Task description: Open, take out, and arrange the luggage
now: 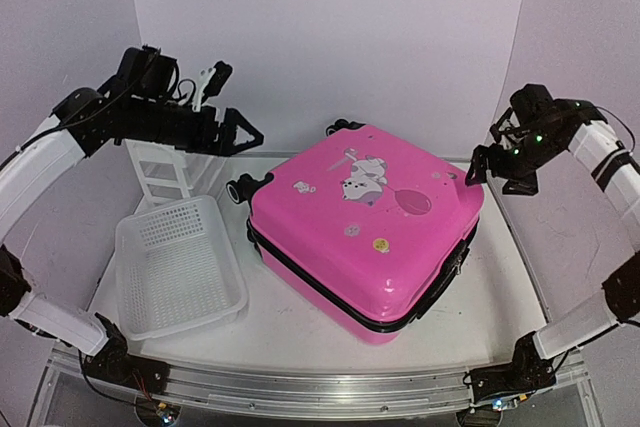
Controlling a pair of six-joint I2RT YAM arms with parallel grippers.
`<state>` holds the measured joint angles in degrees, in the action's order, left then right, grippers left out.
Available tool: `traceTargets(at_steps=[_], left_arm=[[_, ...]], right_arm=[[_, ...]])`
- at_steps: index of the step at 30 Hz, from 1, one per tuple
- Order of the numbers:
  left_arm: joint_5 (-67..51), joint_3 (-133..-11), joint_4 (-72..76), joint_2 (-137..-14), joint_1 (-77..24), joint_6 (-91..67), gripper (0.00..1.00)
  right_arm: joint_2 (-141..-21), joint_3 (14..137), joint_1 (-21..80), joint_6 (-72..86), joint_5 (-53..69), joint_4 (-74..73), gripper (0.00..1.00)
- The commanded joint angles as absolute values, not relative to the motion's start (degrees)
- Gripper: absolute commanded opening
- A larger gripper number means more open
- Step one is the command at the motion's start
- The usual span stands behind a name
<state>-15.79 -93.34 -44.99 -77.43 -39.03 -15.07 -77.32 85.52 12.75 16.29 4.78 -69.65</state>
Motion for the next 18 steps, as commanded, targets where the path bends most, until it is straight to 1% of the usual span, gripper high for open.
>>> traceTargets(at_steps=[1, 4, 7, 10, 14, 18], left_arm=[[-18.2, -81.6, -45.7, -75.1, -40.3, -20.3, 1.0], [-18.4, -75.3, -43.3, -74.0, -44.4, -24.1, 1.0], [-18.2, -70.7, -37.1, -75.2, -50.6, -27.6, 0.99], [-21.1, -68.1, -29.6, -77.9, -52.6, -31.0, 0.96], [-19.1, -69.8, -25.9, -82.2, -52.7, -31.1, 0.95], [-16.1, -74.9, -25.6, -87.7, -52.4, -28.8, 0.95]], right_arm=[[-84.3, 95.2, 7.0, 14.1, 14.2, -67.5, 0.98], [-91.4, 101.3, 5.1, 14.2, 20.6, -67.4, 0.98], [-98.0, 105.7, 4.4, 14.9, 28.4, -67.2, 0.98], [-102.8, 107.8, 4.4, 15.1, 33.8, -67.0, 0.98], [-103.4, 102.9, 4.4, 14.6, 35.7, -66.0, 0.98], [-98.6, 93.5, 4.4, 13.5, 35.3, -63.9, 0.96]])
